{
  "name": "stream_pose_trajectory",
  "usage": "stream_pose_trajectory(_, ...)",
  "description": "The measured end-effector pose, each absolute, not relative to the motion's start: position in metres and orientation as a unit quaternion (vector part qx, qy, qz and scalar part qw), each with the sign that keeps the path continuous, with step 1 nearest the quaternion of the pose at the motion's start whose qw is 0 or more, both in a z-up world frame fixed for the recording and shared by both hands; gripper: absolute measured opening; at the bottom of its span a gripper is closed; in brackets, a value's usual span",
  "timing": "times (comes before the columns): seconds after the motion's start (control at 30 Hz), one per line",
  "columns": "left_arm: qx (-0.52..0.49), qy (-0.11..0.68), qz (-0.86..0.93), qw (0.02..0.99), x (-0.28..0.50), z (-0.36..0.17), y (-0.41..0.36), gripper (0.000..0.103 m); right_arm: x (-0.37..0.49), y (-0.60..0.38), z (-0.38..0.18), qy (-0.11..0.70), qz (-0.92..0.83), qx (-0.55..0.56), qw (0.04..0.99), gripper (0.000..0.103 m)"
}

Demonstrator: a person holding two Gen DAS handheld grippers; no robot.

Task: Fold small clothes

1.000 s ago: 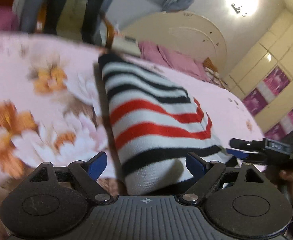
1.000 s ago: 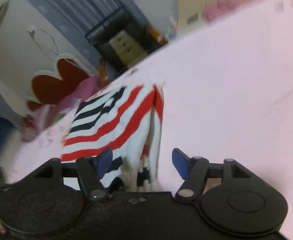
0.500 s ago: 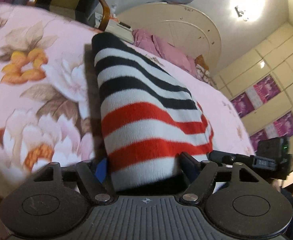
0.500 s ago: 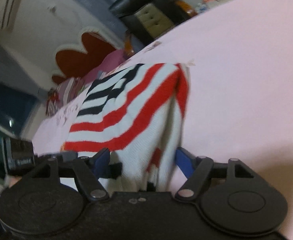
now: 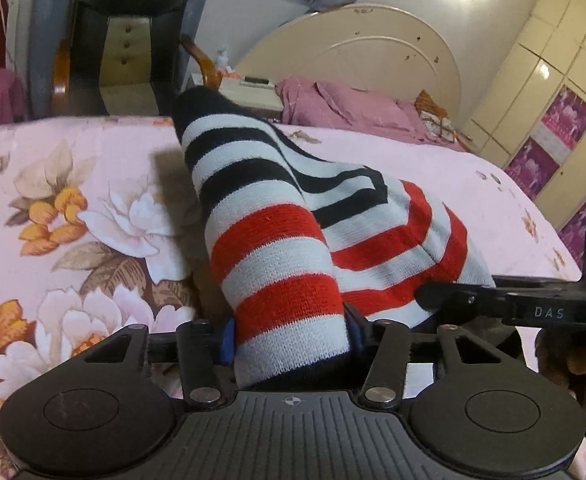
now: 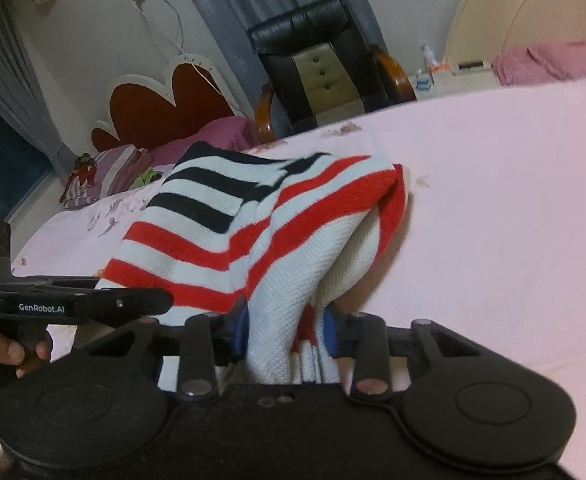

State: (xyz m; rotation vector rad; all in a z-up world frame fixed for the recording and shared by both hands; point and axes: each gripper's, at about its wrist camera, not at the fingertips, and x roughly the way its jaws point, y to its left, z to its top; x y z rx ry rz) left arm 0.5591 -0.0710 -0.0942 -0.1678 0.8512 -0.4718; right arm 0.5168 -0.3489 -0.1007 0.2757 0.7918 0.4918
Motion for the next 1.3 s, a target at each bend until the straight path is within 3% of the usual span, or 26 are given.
stream_pose_trajectory(0.43,-0.033,0.379,-0.244,0.892,0.504,-0.046,-0.041,0.049,0.474,-0.302,-0.060,0.354,0.227,0.098,0.902,0.033)
stream_pose_trajectory(0.8,-0.008,0.362,-0.238,0.901,0.440,-0.007,0.084,0.049,0.424,-0.201,-0.030,0.325,0.241,0.097,0.909,0.033)
stream_pose_trajectory(1.03,-0.011,0.385,-0.198,0.901,0.418,-0.023,0.195,0.050,0.423,-0.099,-0.045,0.336,0.285,0.096,0.892,0.033)
stream_pose_trajectory(1.23,-0.051,0.438,-0.177,0.880,0.422,-0.072,0.271,0.051,0.425,-0.043,-0.080,0.375,0.299,0.101,0.872,0.033)
stream_pose_trajectory(1.27,-0.055,0.447,-0.175,0.875,0.422,-0.083,0.273,0.053,0.429,-0.039,-0.089,0.388,0.294,0.101,0.868,0.033)
stream_pose_trajectory(1.3,-0.060,0.456,-0.174,0.871,0.423,-0.096,0.279,0.065,0.433,-0.038,-0.101,0.402,0.288,0.098,0.864,0.033)
